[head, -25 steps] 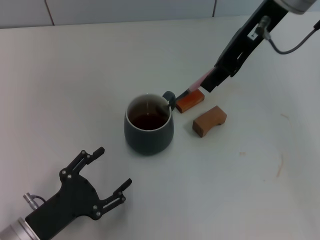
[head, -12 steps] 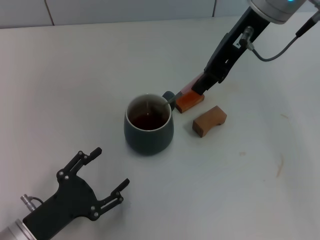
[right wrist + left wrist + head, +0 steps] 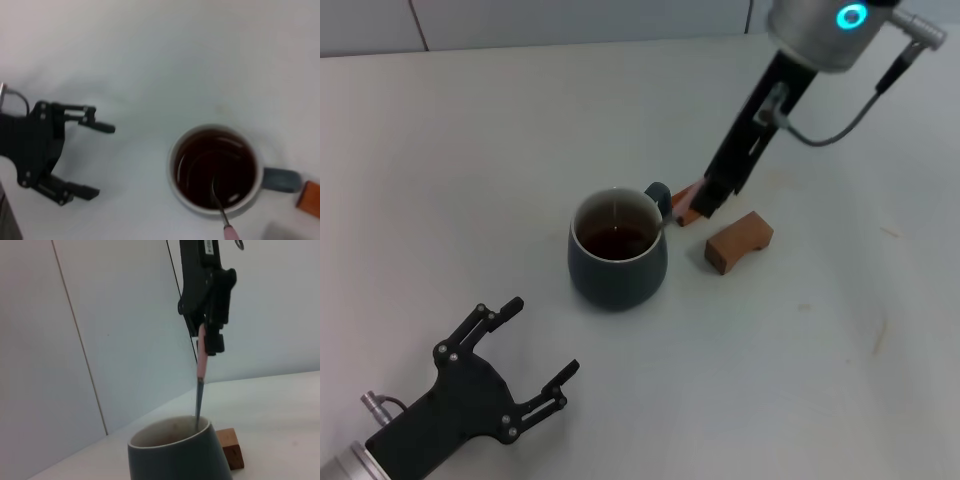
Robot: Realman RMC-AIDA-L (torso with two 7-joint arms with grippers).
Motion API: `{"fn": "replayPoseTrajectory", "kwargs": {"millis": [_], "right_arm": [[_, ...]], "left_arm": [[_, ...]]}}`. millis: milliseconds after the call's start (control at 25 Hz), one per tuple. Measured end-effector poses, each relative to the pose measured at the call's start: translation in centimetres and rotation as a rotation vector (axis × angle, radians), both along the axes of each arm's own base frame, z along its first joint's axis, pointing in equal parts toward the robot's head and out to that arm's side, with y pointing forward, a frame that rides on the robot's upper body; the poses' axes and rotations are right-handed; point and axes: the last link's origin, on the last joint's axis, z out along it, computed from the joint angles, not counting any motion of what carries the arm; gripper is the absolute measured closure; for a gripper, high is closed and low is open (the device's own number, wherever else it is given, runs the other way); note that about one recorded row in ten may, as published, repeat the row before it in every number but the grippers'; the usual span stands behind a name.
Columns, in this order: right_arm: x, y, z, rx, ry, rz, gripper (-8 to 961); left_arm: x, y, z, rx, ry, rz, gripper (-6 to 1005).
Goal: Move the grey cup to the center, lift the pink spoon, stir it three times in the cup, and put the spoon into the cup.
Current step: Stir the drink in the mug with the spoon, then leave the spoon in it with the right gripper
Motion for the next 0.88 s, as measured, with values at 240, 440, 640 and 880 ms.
{"fn": "replayPoseTrajectory", "kwargs": {"millis": [240, 440, 640, 880], "right_arm": [[-1.0, 0.2, -2.4, -0.033, 0.017, 0.017, 830], [-1.4, 1.1, -3.2, 0.014, 0.015, 0.056, 830], [-0.7, 1.7, -2.5, 0.057, -0.05, 0.053, 829], [-1.4, 0.6, -2.8, -0.017, -0.057, 0.042, 829]], "left_arm": [[0.1, -0.1, 0.0, 0.001, -0.007, -0.004, 143], [0.1, -0.2, 0.0, 0.002, -0.008, -0.002, 143], [0.0, -0.3, 0.1, 0.012, 0.004, -0.013, 143], [0.1, -0.4, 0.0, 0.014, 0.003, -0.018, 143]]}}
